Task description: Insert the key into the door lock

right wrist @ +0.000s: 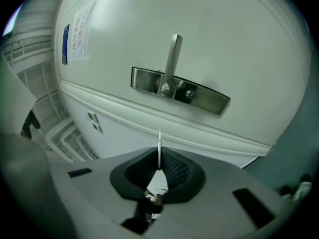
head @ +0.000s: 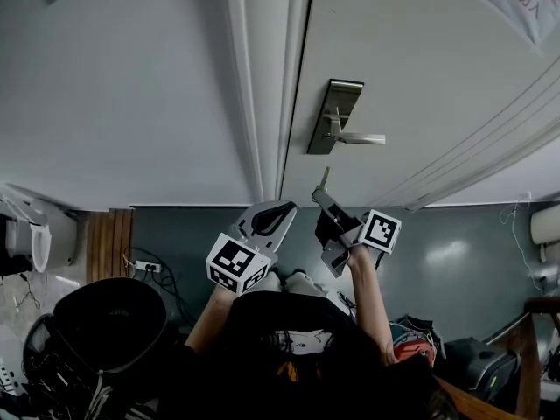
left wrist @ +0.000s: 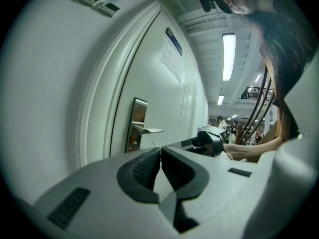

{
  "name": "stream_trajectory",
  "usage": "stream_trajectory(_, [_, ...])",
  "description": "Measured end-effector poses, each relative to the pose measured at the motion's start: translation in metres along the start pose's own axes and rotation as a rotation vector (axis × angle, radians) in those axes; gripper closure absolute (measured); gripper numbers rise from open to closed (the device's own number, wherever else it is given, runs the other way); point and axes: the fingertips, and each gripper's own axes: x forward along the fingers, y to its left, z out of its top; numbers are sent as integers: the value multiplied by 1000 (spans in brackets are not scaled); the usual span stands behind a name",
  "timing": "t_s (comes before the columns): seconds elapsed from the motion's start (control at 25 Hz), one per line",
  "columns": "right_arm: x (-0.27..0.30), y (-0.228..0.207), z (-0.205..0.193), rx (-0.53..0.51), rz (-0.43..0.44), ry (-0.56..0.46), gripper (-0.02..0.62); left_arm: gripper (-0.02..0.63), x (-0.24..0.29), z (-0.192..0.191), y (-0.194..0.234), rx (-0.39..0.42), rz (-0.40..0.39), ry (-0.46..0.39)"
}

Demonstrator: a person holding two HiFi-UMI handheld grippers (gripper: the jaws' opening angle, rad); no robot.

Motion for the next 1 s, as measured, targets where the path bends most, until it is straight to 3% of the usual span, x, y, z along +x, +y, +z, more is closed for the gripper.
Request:
stream_trajectory(0.4, [20,-43,33,100,55,71,575,594,19,11,-6,67,27,6])
stream_trajectory(0.76, [33,-75,48,100,39,115,575,594,23,14,-15,110,45,18])
stream_trajectory(1.0, [42,-74,55,180,114,121,575,594,25,10,-20,125,73,25])
